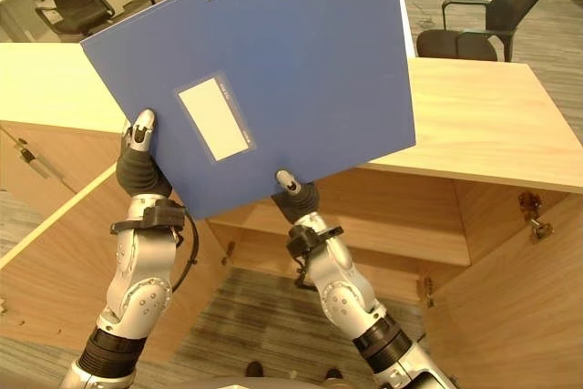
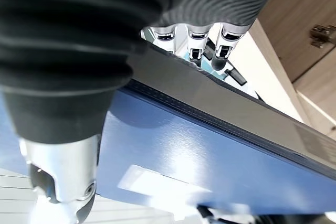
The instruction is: Put the empty folder in the office cabinet
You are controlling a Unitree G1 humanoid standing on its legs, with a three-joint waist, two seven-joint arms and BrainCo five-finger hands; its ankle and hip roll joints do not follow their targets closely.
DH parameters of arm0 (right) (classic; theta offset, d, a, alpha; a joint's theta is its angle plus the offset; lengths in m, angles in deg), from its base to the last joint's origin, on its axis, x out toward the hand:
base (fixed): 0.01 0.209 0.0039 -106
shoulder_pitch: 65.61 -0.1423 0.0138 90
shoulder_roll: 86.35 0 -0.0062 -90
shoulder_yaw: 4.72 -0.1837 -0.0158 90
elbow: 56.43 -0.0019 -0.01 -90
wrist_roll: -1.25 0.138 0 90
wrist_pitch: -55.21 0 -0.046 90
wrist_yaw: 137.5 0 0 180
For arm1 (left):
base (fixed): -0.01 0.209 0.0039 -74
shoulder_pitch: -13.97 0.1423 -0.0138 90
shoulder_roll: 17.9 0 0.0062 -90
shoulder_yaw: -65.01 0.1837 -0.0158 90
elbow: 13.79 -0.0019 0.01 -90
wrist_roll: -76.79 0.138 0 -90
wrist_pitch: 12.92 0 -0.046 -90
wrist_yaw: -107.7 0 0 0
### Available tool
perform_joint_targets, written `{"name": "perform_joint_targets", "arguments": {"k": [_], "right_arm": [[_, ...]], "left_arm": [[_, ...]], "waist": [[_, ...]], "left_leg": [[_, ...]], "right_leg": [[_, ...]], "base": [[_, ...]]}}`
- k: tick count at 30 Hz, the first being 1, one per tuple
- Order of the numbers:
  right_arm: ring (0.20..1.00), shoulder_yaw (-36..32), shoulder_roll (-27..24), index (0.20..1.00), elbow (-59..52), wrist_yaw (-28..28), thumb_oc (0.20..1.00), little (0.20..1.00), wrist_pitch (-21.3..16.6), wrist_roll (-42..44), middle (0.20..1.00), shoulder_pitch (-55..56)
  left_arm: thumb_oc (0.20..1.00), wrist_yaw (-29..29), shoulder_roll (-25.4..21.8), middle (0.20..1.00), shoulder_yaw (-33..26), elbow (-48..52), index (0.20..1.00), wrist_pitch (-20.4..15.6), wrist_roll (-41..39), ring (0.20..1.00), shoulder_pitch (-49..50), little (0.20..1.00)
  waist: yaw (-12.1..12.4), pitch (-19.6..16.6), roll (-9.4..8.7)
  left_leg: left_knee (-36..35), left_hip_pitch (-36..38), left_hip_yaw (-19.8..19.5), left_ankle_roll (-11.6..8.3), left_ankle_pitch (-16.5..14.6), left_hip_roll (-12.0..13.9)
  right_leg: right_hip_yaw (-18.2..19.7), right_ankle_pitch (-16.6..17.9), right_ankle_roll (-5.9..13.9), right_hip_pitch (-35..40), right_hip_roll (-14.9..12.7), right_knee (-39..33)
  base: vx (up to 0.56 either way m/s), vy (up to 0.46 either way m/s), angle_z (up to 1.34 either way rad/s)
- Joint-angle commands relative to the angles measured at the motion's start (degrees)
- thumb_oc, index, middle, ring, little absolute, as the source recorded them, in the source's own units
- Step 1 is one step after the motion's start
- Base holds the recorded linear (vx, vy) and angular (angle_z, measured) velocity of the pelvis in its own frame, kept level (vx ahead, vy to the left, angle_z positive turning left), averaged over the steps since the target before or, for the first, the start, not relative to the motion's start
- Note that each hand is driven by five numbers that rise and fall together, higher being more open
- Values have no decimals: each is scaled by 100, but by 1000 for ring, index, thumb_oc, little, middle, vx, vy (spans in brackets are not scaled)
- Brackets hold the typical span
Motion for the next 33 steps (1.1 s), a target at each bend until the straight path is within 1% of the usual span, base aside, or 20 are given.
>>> {"name": "perform_joint_targets", "arguments": {"k": [1, 7, 11, 12, 13, 14, 25, 33], "right_arm": [[1000, -521, 467, 1000, -658, 96, 1000, 1000, -567, -145, 1000, -633], [1000, -758, 539, 1000, -654, 233, 1000, 1000, -697, -190, 1000, -663], [1000, -816, 548, 1000, -667, 284, 1000, 1000, -698, -256, 1000, -675], [605, -826, 542, 605, -663, 291, 605, 605, -701, -263, 605, -676], [266, -833, 545, 266, -661, 286, 266, 266, -703, -255, 266, -675], [200, -840, 542, 200, -662, 282, 200, 200, -706, -245, 200, -672], [200, -855, 523, 200, -677, 225, 200, 200, -673, -288, 200, -614], [200, -819, 460, 200, -628, 163, 200, 200, -558, -294, 200, -506]], "left_arm": [[200, -161, -120, 200, -83, -92, 200, -175, 154, 200, -113, 200], [200, -199, -104, 200, -90, -146, 200, -131, 193, 200, -28, 200], [200, -224, -87, 200, -57, -191, 200, -100, 206, 200, -13, 200], [200, -238, -84, 200, -43, -210, 200, -90, 221, 200, -14, 200], [200, -248, -79, 200, -39, -221, 200, -86, 230, 200, -7, 200], [200, -261, -75, 200, -45, -225, 200, -79, 230, 200, -2, 200], [200, -308, -65, 200, -62, -235, 200, -70, 252, 200, 58, 200], [200, -355, -79, 200, -103, -252, 200, -46, 276, 200, 89, 200]], "waist": [[44, -31, -249], [62, -40, -267], [73, -38, -274], [76, -35, -276], [76, -36, -275], [78, -37, -273], [79, -27, -291], [84, -24, -293]], "left_leg": [[96, 548, 180, -174, -743, 320], [96, 547, 165, -166, -746, 320], [97, 542, 155, -167, -743, 325], [94, 543, 155, -168, -743, 325], [91, 548, 159, -168, -744, 326], [89, 549, 160, -168, -745, 328], [82, 539, 182, -175, -730, 330], [79, 537, 161, -183, -726, 338]], "right_leg": [[130, -369, 424, -93, -551, 397], [122, -368, 422, -74, -546, 382], [124, -371, 418, -61, -544, 375], [123, -368, 419, -56, -543, 369], [127, -366, 419, -55, -542, 362], [127, -363, 416, -51, -540, 357], [115, -344, 414, -37, -519, 301], [107, -354, 406, -33, -501, 293]], "base": [[0, 0, 0], [0, 0, 0], [0, 0, 0], [0, 0, 0], [0, 0, 0], [0, 0, 0], [0, 0, 0], [0, 0, 0]]}}
